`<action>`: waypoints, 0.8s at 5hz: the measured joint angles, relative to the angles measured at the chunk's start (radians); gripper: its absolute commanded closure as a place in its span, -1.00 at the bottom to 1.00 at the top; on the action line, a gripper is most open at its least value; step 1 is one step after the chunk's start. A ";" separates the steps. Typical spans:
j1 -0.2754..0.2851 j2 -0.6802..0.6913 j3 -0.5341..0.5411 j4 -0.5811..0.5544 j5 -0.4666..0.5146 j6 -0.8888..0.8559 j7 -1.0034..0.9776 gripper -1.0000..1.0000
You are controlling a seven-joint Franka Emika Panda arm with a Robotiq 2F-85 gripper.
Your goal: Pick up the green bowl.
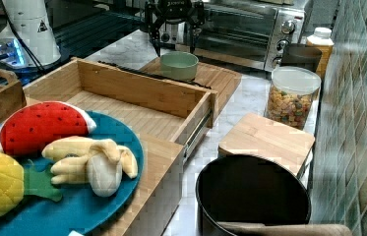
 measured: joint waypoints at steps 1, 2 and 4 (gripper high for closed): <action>0.005 0.000 0.000 -0.035 0.013 0.001 -0.041 -1.00; 0.006 0.016 0.006 -0.072 0.043 0.039 -0.084 -1.00; 0.007 0.047 0.017 -0.168 0.045 0.248 -0.079 -1.00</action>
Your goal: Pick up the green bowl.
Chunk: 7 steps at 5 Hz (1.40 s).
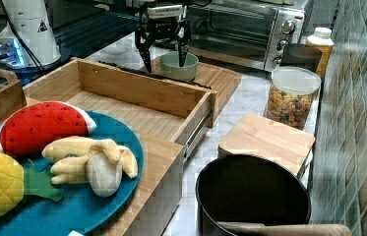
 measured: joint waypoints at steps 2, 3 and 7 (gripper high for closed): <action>0.007 0.018 0.001 -0.023 0.007 -0.011 0.029 -0.37; 0.008 0.023 0.001 -0.023 0.009 -0.006 0.033 1.00; 0.027 0.003 -0.001 -0.014 0.005 0.009 0.111 1.00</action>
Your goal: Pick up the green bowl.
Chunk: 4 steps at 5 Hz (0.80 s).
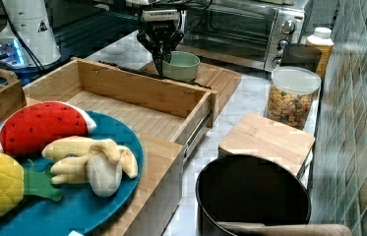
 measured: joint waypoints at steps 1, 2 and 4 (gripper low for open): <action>-0.001 -0.001 0.004 -0.002 0.000 0.012 0.000 1.00; 0.002 -0.013 0.005 -0.002 -0.007 -0.017 0.000 1.00; -0.002 -0.136 0.003 0.025 -0.049 -0.229 0.040 1.00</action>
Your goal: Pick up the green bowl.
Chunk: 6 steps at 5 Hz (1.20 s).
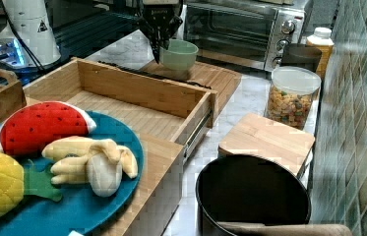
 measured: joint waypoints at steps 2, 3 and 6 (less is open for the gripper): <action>-0.034 -0.140 -0.001 0.127 -0.104 -0.257 0.076 1.00; -0.050 -0.190 -0.001 0.205 -0.112 -0.323 0.202 1.00; -0.070 -0.251 -0.017 0.398 -0.105 -0.482 0.225 1.00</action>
